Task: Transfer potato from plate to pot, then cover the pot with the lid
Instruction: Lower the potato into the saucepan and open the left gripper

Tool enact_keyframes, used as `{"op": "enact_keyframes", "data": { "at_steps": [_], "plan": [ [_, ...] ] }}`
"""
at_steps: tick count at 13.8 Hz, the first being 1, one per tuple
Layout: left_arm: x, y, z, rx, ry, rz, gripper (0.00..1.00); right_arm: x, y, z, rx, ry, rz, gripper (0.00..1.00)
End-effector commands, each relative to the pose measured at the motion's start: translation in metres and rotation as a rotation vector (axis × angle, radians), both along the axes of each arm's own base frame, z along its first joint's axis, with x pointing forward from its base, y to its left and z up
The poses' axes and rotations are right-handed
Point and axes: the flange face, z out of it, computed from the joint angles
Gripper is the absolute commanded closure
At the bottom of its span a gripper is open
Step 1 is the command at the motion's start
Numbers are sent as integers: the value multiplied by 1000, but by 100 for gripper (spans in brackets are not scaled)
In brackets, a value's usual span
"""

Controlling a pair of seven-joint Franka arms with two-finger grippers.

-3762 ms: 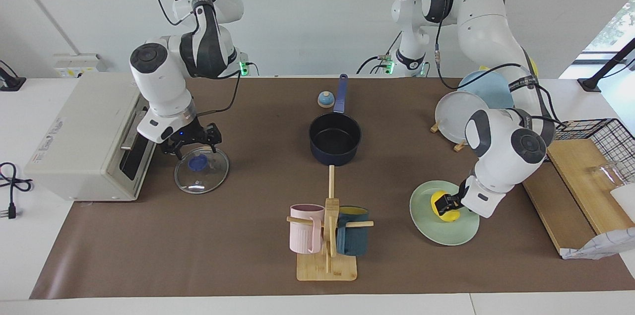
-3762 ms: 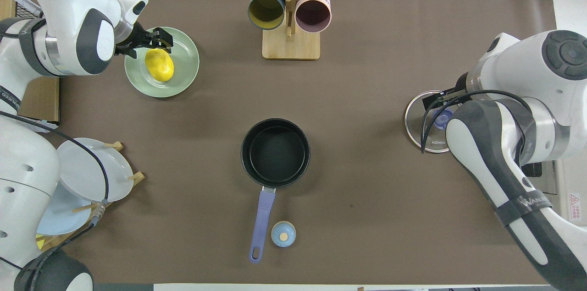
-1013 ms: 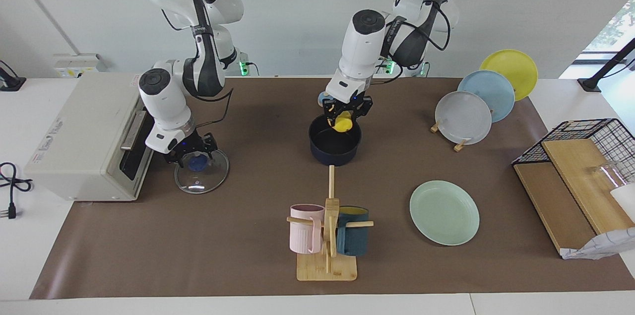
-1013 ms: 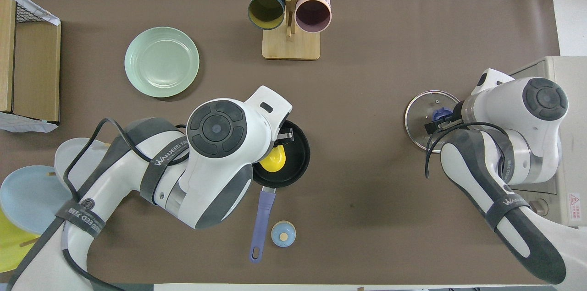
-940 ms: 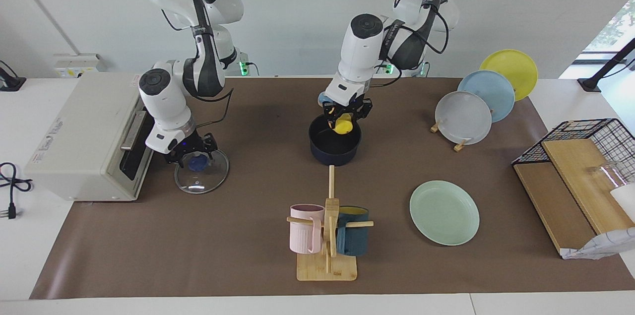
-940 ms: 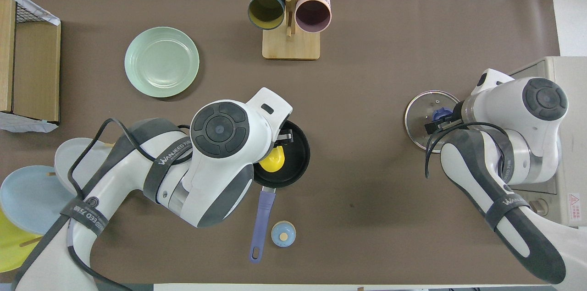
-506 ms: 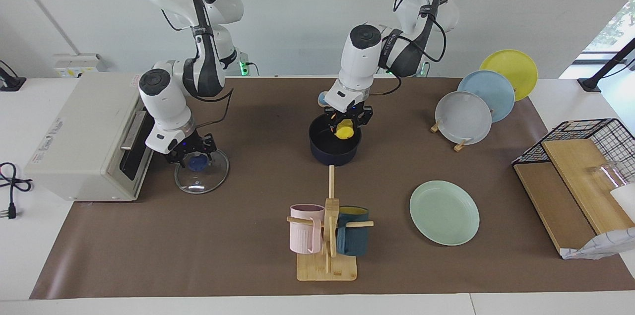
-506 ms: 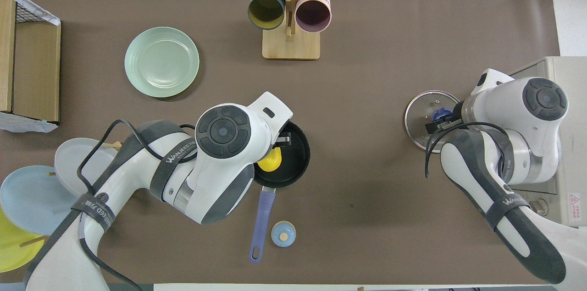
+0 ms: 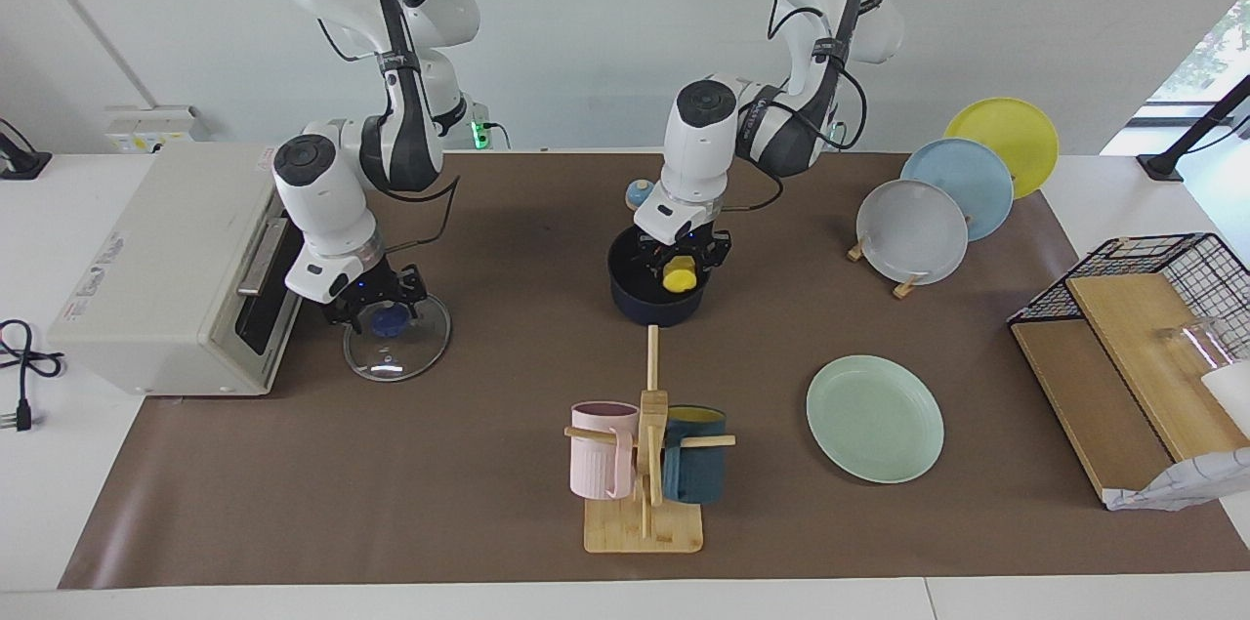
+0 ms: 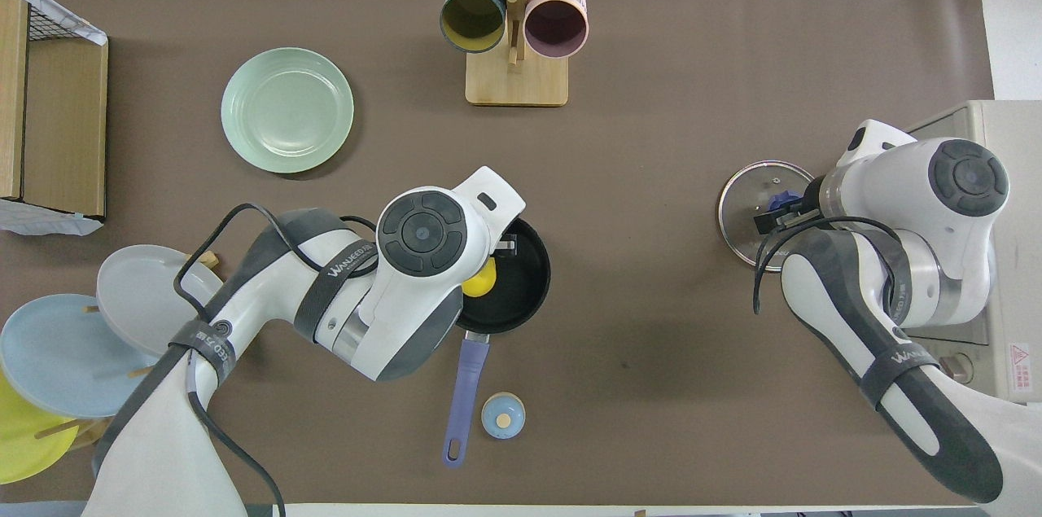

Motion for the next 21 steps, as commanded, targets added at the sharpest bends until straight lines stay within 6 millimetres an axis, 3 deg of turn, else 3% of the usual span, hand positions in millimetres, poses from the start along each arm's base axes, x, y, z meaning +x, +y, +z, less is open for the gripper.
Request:
{"op": "enact_keyframes", "data": {
  "at_steps": [1,3,7,9,10,12,13,14,15,18,20,21],
  "plan": [
    [-8,-11,-10,16,-31,-51,100,-2,-2,-3,13,-9,-16,13],
    [-13,-17,-20,22,-24,-64,100,-2,-1,-3,13,-7,-14,19],
    [-16,-21,-20,22,-24,-76,100,-2,-1,-3,13,-4,-14,27],
    [-17,-21,-21,28,-19,-80,100,-3,0,-3,13,-1,-11,39],
    [-17,-21,-21,28,-19,-82,89,-3,0,-4,13,2,-11,47],
    [-17,-20,-21,31,-15,-82,33,-2,1,-3,13,4,-10,60],
    [-17,-20,-20,31,-15,-82,26,-3,1,-3,13,7,-10,66],
    [-17,-20,-19,32,-14,-81,6,-3,2,-3,12,11,-8,71],
    [-15,-17,-15,31,-17,-78,0,0,2,3,13,22,-9,82],
    [-8,-3,3,44,-5,-86,0,15,17,22,44,72,-16,100],
    [3,14,27,43,-10,-79,0,24,28,37,45,91,-6,100],
    [15,30,48,39,-17,-67,0,28,32,44,45,97,-4,100]
  ]
}}
